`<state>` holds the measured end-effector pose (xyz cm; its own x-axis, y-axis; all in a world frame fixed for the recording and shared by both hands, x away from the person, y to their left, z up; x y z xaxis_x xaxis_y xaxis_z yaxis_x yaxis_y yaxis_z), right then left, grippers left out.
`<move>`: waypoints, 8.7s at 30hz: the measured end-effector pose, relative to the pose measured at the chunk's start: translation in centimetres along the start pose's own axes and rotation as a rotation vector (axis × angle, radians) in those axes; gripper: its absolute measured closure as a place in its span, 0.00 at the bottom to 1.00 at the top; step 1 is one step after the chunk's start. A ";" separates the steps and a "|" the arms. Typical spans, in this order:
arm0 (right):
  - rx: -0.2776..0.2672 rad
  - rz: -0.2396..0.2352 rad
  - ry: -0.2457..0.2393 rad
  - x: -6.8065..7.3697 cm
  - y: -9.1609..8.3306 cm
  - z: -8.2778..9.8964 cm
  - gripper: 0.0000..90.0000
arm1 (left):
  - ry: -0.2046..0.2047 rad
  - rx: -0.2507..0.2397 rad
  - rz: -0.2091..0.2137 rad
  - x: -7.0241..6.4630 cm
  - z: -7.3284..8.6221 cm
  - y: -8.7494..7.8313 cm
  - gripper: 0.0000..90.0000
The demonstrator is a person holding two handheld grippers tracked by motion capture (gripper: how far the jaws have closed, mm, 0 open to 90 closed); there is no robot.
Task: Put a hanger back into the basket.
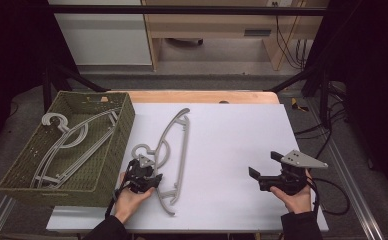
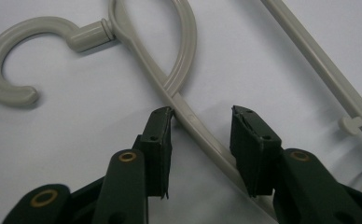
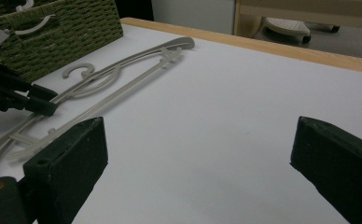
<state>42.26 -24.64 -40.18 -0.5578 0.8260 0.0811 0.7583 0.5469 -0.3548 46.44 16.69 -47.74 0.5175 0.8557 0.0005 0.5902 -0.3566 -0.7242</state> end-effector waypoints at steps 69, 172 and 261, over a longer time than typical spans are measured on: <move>-0.004 -0.011 -0.001 0.1 -0.3 -0.1 0.05 | 0.047 0.068 0.046 -1.6 0.8 -1.3 0.63; -0.012 0.010 0.009 -0.5 -0.9 -0.2 0.03 | 0.137 -0.203 -0.053 2.7 -4.1 -14.0 0.92; 0.014 0.018 0.008 -0.4 -0.2 0.1 0.02 | 0.032 0.042 -0.540 25.0 4.6 -18.7 0.92</move>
<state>42.36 -25.11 -40.22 -0.5412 0.8368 0.0823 0.7634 0.5300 -0.3691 45.48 46.47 -37.32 0.1661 0.9010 0.4007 0.7525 0.1467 -0.6420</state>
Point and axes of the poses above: each handheld gripper's, and its own axes: y roughly forward along the jaws, z roughly out of its underside, x roughly to its left, the point moved 1 cm from there along y, roughly forward along the jaws, and after that the axes turned 3 degrees about -x, right-handed, at the moved point
